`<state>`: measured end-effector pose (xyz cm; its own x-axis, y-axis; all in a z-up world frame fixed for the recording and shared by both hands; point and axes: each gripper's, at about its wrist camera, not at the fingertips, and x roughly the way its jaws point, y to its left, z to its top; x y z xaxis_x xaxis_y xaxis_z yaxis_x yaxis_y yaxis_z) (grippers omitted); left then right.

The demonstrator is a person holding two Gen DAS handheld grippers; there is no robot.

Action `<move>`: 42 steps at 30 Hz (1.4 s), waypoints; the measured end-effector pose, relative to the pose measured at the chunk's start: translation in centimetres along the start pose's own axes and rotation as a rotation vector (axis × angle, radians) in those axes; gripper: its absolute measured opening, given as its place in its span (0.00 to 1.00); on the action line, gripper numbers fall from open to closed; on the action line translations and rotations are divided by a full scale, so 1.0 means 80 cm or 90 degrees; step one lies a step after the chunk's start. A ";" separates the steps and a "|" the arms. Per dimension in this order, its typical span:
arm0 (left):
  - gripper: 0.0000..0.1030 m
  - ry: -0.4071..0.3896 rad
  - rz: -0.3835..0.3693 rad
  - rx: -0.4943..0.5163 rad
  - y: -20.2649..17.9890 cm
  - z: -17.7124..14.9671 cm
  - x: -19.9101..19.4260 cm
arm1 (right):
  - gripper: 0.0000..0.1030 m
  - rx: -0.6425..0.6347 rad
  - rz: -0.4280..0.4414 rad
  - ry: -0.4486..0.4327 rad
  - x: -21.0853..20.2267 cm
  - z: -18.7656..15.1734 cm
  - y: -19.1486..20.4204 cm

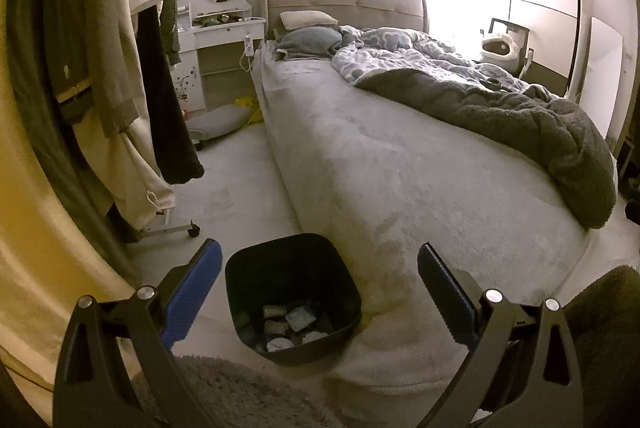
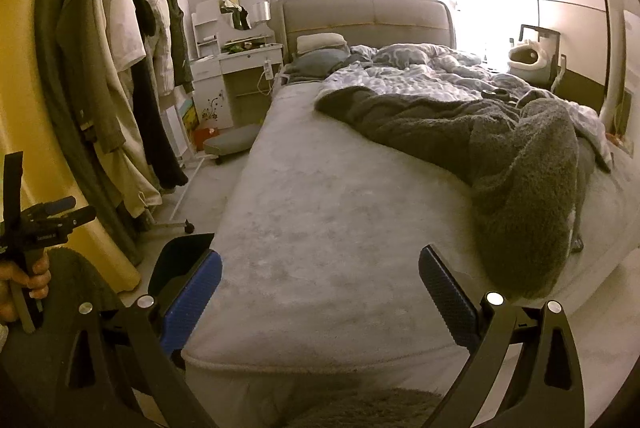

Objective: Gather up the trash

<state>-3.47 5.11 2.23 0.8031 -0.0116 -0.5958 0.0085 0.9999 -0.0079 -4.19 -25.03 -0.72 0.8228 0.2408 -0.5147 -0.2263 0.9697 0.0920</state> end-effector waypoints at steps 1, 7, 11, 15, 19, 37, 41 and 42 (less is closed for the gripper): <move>0.97 0.001 -0.001 0.000 0.000 0.001 0.001 | 0.97 -0.001 0.000 0.001 0.001 0.002 0.000; 0.97 0.004 -0.004 -0.009 0.004 -0.002 0.002 | 0.97 -0.007 -0.001 0.007 0.003 0.001 0.002; 0.97 0.007 -0.005 -0.013 0.005 -0.002 0.003 | 0.97 -0.005 -0.001 0.008 0.004 0.002 0.001; 0.97 0.009 -0.005 -0.014 0.005 -0.002 0.004 | 0.97 -0.002 0.001 0.008 0.004 0.002 0.000; 0.97 0.009 -0.005 -0.015 0.005 -0.002 0.004 | 0.97 0.000 0.002 0.009 0.005 0.000 -0.001; 0.97 0.010 -0.005 -0.016 0.005 -0.002 0.005 | 0.97 0.000 0.002 0.009 0.005 0.001 -0.001; 0.97 0.010 -0.005 -0.016 0.005 -0.002 0.004 | 0.97 0.000 0.002 0.009 0.005 0.001 -0.001; 0.97 0.010 -0.006 -0.016 0.005 -0.002 0.004 | 0.97 0.000 0.001 0.009 0.005 0.000 -0.001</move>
